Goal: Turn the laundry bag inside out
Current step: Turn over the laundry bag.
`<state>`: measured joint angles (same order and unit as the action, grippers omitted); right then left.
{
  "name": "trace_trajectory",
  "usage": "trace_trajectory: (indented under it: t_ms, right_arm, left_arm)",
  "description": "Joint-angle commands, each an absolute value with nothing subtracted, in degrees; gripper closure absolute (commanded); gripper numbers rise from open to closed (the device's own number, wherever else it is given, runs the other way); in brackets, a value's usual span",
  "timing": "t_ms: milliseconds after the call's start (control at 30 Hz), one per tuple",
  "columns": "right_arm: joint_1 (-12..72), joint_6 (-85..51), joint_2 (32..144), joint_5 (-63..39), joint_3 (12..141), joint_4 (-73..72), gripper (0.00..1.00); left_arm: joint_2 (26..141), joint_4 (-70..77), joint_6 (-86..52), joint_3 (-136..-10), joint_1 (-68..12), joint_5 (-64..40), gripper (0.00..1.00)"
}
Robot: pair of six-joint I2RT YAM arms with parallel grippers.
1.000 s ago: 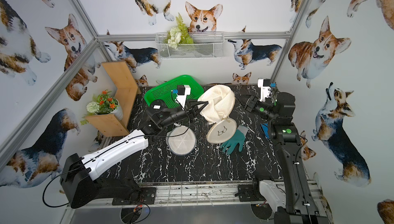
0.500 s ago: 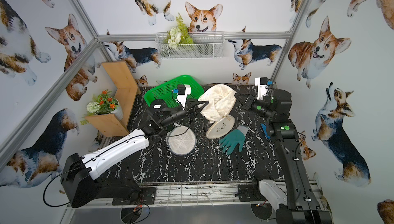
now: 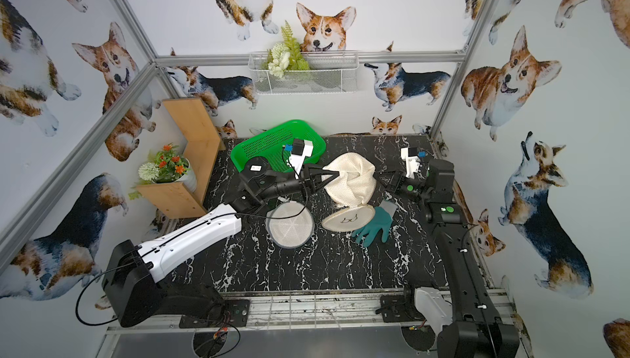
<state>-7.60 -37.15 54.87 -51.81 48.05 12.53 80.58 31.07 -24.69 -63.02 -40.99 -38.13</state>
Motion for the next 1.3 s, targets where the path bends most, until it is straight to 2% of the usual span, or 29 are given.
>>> trace_trajectory:
  t_ms: [0,67,133,167,267,333,400,467,567,733,867,1200,1267]
  right_arm:
    - [-8.0,-41.6,52.7,-52.0,44.0,7.6,0.89]
    - [-7.9,-45.5,50.3,-53.2,42.1,1.7,0.76]
    - [-7.9,-47.8,47.9,-53.3,41.5,-2.6,0.52]
    - [-7.9,-47.1,46.9,-52.1,42.2,-2.4,0.44]
    - [-7.9,-40.2,44.4,-43.5,46.5,3.6,0.32]
    - [-8.0,-34.8,42.5,-34.2,49.2,7.5,0.27]
    - [-7.9,-30.3,40.9,-28.1,49.7,7.8,0.25]
    - [-7.9,-26.7,39.4,-26.3,48.7,5.4,0.24]
    - [-7.9,-21.0,39.5,-28.8,48.0,3.9,0.25]
    - [-7.8,-15.2,44.3,-39.3,51.9,6.2,0.28]
    - [-4.7,-7.9,47.3,-46.3,54.7,5.3,0.30]
    - [-0.2,14.2,55.7,-43.3,65.7,18.6,0.29]
    - [0.4,15.6,56.8,-44.4,66.8,19.6,0.33]
  left_arm:
    - [80.9,48.5,-25.6,-65.4,-40.6,-38.0,1.00]
    - [81.1,47.1,-24.2,-65.3,-40.6,-34.9,1.00]
    - [81.2,43.0,-22.3,-65.7,-40.7,-31.9,1.00]
    - [81.2,40.5,-21.2,-66.0,-40.6,-30.8,1.00]
    - [81.5,31.7,-19.3,-67.0,-40.5,-27.6,1.00]
    - [81.7,27.7,-18.9,-67.2,-40.2,-27.7,1.00]
    - [81.8,25.2,-18.9,-67.1,-40.0,-28.1,1.00]
    - [81.7,23.6,-18.7,-66.9,-39.8,-28.4,1.00]
    - [81.4,21.5,-17.1,-66.8,-39.6,-28.6,1.00]
    - [80.6,20.9,-14.7,-66.9,-38.8,-30.9,1.00]
    - [81.2,14.5,-8.7,-69.5,-38.4,-35.6,1.00]
    - [83.3,0.9,0.3,-75.9,-36.8,-42.9,1.00]
    - [83.6,-0.9,1.8,-76.7,-36.9,-43.5,1.00]
